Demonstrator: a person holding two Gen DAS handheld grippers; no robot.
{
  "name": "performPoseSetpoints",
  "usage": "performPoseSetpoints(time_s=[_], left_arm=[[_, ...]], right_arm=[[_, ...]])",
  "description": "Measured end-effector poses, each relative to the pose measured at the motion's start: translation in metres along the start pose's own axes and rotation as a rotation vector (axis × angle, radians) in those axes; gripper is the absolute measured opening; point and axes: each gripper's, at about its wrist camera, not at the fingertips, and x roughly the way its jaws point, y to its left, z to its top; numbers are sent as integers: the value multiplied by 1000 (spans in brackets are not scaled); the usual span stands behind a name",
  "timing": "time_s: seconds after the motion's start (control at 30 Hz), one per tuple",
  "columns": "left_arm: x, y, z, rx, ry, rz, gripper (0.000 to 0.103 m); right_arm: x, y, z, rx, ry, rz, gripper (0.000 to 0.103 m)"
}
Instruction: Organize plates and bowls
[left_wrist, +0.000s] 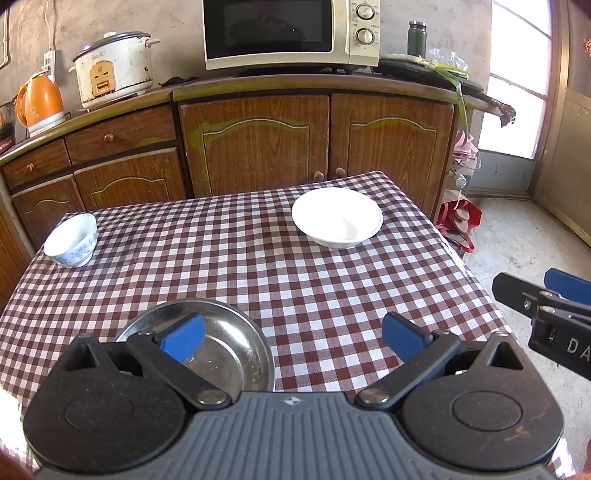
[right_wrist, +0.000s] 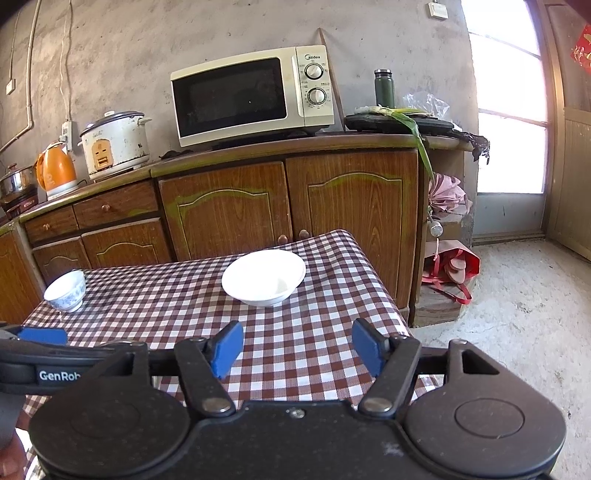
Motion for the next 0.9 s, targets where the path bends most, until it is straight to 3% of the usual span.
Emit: performPoseSetpoints(time_s=[0.9], left_arm=[[29, 2, 33, -2, -13, -6, 103]], right_arm=[[49, -13, 21, 32, 31, 19, 79]])
